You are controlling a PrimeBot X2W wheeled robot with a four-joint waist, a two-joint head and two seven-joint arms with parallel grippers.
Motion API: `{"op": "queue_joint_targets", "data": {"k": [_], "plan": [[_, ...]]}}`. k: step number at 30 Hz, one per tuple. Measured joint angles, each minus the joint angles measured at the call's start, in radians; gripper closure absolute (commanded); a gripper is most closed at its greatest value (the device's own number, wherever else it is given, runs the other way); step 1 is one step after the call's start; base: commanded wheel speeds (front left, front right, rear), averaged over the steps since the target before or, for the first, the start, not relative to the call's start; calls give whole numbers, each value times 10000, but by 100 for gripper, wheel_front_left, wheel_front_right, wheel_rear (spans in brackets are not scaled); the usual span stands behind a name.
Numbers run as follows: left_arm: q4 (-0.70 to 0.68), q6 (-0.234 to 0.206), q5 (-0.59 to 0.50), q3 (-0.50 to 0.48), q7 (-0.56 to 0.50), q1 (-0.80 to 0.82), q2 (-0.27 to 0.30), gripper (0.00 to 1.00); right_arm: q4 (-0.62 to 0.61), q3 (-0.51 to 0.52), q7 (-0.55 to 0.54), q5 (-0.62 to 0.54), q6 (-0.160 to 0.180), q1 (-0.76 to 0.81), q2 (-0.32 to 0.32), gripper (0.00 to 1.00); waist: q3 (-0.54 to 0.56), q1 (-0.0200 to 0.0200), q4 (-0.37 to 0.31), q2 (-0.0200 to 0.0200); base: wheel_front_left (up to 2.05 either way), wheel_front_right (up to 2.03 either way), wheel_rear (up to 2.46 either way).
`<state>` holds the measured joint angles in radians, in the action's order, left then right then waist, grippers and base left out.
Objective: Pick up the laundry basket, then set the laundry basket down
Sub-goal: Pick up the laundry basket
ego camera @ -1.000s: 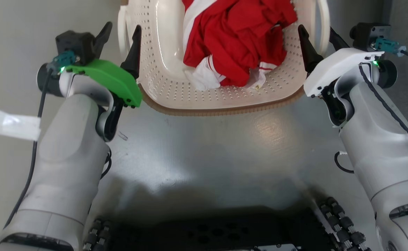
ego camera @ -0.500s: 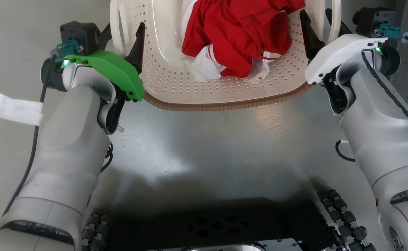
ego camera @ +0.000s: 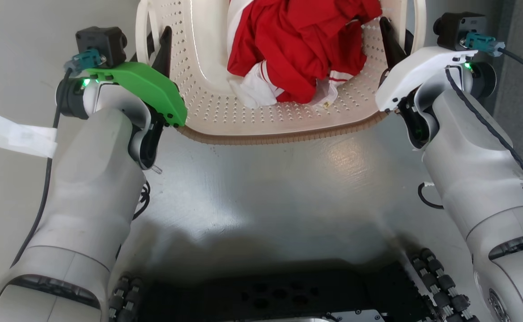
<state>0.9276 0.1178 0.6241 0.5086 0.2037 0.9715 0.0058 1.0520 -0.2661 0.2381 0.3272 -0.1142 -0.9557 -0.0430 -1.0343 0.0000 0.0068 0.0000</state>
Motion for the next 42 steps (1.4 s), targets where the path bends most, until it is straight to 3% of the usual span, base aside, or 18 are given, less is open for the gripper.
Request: {"op": "queue_joint_targets", "data": {"k": [23, 42], "plan": [[1360, 21, 696, 838, -92, -415, -161, 100, 1101, -771, 67, 834, -88, 552, 123, 100, 2458, 0, -170, 0, 0, 0, 0], [1768, 23, 1881, 1517, -1078, -1881, -153, 100, 1012, -2397, -1407, 2387, -73, 1940, 92, 100, 5305, -1, -354, 0, 0, 0, 0]]}}
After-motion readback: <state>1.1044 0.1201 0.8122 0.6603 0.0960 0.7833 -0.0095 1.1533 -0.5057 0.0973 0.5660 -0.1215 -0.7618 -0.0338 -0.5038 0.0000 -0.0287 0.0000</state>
